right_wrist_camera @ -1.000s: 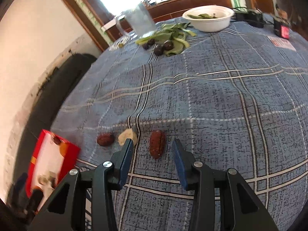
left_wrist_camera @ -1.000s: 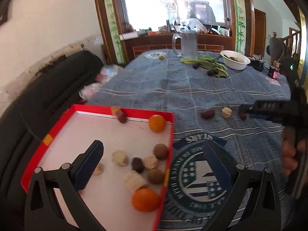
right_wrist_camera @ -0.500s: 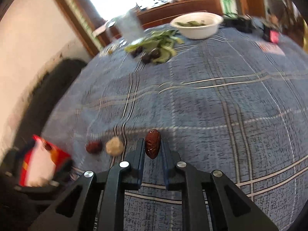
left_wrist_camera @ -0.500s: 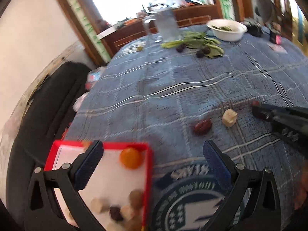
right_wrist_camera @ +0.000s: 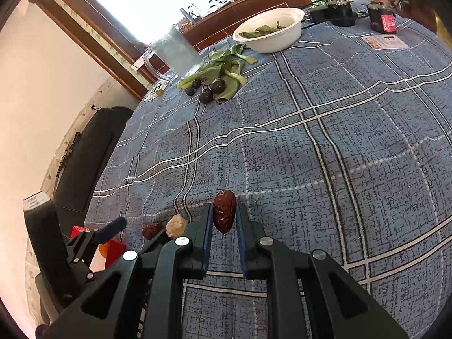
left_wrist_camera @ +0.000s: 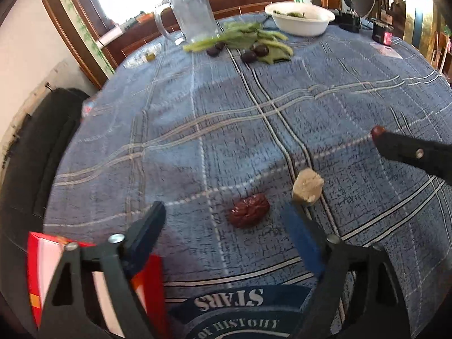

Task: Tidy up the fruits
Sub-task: 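Grasp another red date with the left gripper while the right holds its date, then carry both dates over the red tray, then open both grippers over the tray to drop the dates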

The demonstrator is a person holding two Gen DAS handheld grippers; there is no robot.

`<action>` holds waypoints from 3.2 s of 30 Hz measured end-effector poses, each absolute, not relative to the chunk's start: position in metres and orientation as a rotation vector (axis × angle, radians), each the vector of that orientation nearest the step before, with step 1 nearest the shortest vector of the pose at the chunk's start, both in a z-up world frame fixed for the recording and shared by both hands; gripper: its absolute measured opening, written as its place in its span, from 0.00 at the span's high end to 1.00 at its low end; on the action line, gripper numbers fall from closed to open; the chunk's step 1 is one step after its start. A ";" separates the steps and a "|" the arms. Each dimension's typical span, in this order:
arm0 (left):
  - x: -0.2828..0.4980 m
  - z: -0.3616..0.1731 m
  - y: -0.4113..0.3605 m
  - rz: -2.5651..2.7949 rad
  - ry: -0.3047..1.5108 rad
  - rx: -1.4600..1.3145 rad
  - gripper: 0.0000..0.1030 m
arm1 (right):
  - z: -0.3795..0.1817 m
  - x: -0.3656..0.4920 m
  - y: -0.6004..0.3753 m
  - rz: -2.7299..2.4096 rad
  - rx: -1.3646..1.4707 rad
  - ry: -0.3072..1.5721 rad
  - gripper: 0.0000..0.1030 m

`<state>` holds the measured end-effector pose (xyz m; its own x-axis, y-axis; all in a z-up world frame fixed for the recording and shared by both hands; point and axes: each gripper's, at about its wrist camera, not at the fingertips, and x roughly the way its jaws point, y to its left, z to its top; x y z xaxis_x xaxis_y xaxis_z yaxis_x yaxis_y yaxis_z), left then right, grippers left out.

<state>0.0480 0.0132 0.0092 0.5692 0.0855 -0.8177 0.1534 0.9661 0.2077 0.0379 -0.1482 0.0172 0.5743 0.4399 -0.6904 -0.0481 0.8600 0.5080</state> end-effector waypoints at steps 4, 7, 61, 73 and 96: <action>0.052 0.010 0.018 -0.085 0.986 0.199 0.36 | 0.016 0.039 -0.147 0.300 0.460 0.926 0.86; 0.048 0.010 0.014 -0.119 0.981 0.188 0.52 | 0.016 0.038 -0.146 0.302 0.455 0.923 0.86; -0.188 0.068 0.232 0.326 0.626 -0.158 0.72 | 0.061 -0.080 0.061 0.845 0.143 0.812 0.86; -0.188 0.050 0.228 0.347 0.661 -0.088 0.72 | 0.027 -0.114 0.097 0.883 0.030 0.878 0.86; -0.193 0.061 0.229 0.478 0.657 -0.102 0.15 | 0.060 -0.126 0.038 0.781 0.066 0.686 0.53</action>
